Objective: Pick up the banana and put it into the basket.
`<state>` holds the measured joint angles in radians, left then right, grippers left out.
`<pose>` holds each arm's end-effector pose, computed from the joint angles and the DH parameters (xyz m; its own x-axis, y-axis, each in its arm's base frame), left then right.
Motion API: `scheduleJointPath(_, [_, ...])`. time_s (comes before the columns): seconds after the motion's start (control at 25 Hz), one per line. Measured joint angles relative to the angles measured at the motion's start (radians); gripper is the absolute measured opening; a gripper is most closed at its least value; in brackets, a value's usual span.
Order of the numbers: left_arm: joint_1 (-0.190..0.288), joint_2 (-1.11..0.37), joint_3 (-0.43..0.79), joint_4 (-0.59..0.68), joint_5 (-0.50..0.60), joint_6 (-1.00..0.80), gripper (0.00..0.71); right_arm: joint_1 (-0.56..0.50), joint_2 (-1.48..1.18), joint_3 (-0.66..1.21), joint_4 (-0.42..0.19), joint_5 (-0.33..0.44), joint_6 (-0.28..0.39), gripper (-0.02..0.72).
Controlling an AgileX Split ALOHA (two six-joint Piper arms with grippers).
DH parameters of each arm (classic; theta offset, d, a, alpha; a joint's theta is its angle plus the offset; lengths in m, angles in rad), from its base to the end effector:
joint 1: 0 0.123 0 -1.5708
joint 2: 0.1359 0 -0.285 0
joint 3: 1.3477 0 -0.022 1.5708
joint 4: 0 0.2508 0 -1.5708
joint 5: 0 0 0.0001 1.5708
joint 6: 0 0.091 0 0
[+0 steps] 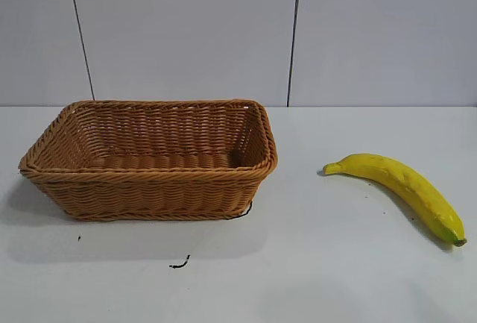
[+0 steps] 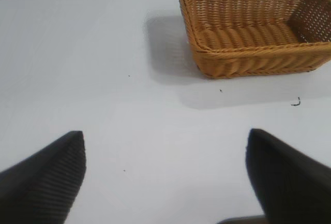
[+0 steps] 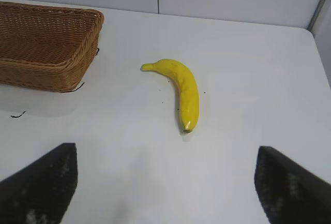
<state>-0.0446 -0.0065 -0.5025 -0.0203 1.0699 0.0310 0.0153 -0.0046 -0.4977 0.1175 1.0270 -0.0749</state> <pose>-0.0066 -0.0013 0.2772 -0.4543 0.0415 -0.8899 0.0701 0.9975 0.0108 -0.0044 0.0091 0.2798 -0.4193 -0.0203 -0.9076 -0.1120 0.9933 0.0296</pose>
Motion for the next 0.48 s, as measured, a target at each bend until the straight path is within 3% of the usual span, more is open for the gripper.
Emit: scheduleJointPath(0.48, [0.000,0.000,0.000,0.000,0.000,0.000,0.635,0.000,0.010,-0.004,0.000,0.003,0.000,0.635])
